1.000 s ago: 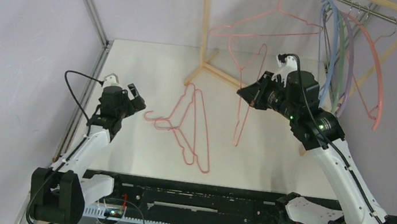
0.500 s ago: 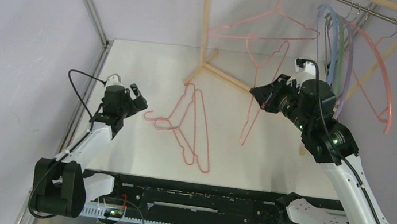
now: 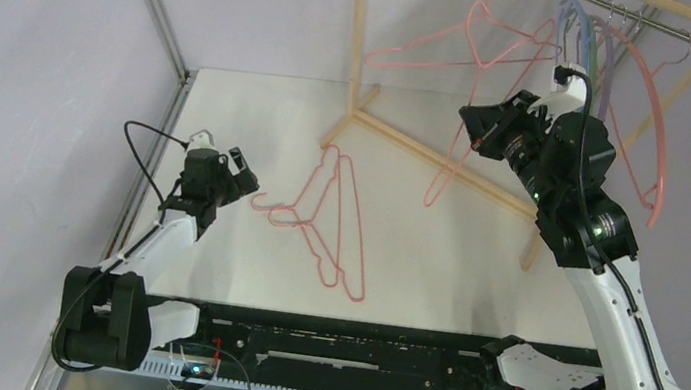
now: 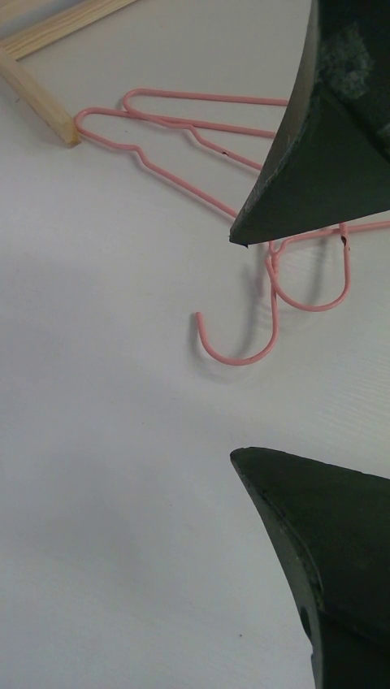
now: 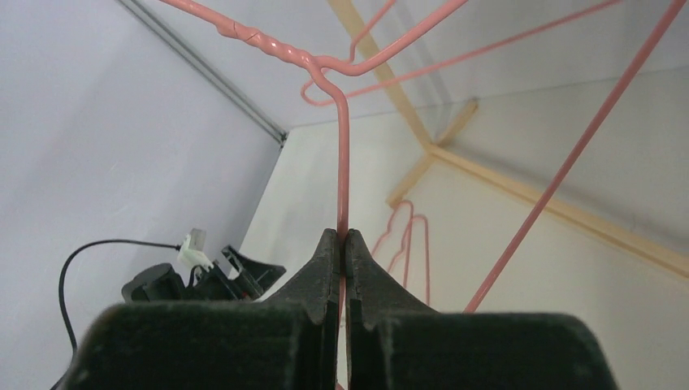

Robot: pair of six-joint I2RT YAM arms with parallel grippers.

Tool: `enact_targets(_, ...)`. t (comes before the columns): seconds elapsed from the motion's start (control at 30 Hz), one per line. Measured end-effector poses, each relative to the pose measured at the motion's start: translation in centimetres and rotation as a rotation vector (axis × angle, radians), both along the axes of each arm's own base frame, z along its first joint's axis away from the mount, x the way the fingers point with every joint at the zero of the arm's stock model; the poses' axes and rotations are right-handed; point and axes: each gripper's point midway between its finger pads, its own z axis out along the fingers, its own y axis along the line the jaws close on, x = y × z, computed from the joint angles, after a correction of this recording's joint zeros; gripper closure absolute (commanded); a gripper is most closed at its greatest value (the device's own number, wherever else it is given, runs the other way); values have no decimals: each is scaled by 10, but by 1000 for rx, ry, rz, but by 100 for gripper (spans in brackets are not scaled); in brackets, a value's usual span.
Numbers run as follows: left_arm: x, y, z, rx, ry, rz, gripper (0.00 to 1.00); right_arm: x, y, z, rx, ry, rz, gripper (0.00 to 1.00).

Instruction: Organize the hangers

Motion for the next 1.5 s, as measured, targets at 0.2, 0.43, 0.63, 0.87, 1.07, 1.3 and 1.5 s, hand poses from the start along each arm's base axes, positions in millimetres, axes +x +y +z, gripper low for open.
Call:
enact_targets(0.2, 0, 0, -5, 0, 17, -1, 1, 18, -6, 19, -16, -57, -40, 100)
enact_targets(0.43, -1, 0, -13, 2, 40, -3, 1, 59, -38, 22, -22, -83, -157, 100)
enact_targets(0.63, -1, 0, -13, 12, 42, -10, 1, 99, -53, 14, -18, -92, -199, 100)
enact_targets(0.87, -1, 2, -13, 23, 44, -13, 1, 129, -52, 2, -15, -86, -197, 100)
enact_targets(1.07, -1, 6, -14, 24, 44, -4, 1, 137, -56, 4, 9, -98, -199, 100)
enact_targets(1.3, -1, 7, -16, 28, 51, -4, 1, 138, -57, 11, 27, -120, -191, 100)
enact_targets(1.5, -1, 7, -17, 28, 56, -4, 1, 143, -72, 9, 35, -113, -218, 100)
